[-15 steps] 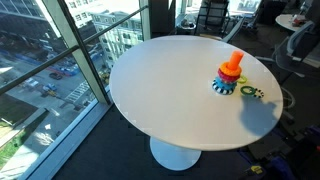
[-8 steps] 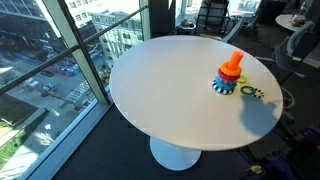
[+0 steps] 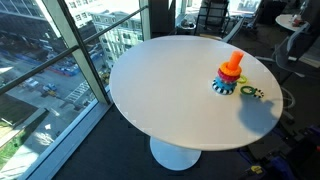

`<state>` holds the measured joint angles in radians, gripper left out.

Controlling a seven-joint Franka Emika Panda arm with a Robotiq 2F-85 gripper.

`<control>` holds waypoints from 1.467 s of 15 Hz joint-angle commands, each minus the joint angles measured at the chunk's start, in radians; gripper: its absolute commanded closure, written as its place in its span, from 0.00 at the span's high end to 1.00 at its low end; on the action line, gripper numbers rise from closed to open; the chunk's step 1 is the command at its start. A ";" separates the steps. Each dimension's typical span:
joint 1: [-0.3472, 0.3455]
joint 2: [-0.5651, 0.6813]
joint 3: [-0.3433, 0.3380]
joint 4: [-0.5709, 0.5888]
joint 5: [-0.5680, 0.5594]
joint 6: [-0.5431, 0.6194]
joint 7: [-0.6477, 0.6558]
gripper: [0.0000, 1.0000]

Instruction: Put the dark green ring around the orange rod

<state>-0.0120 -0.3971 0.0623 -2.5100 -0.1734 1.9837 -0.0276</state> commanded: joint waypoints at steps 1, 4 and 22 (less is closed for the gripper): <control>0.013 0.074 -0.022 0.037 0.026 0.054 0.006 1.00; 0.010 0.127 -0.036 0.044 0.045 0.116 -0.011 1.00; -0.026 0.275 -0.145 0.054 0.194 0.231 -0.154 1.00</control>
<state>-0.0306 -0.1226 -0.0895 -2.4568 0.0202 2.2165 -0.1811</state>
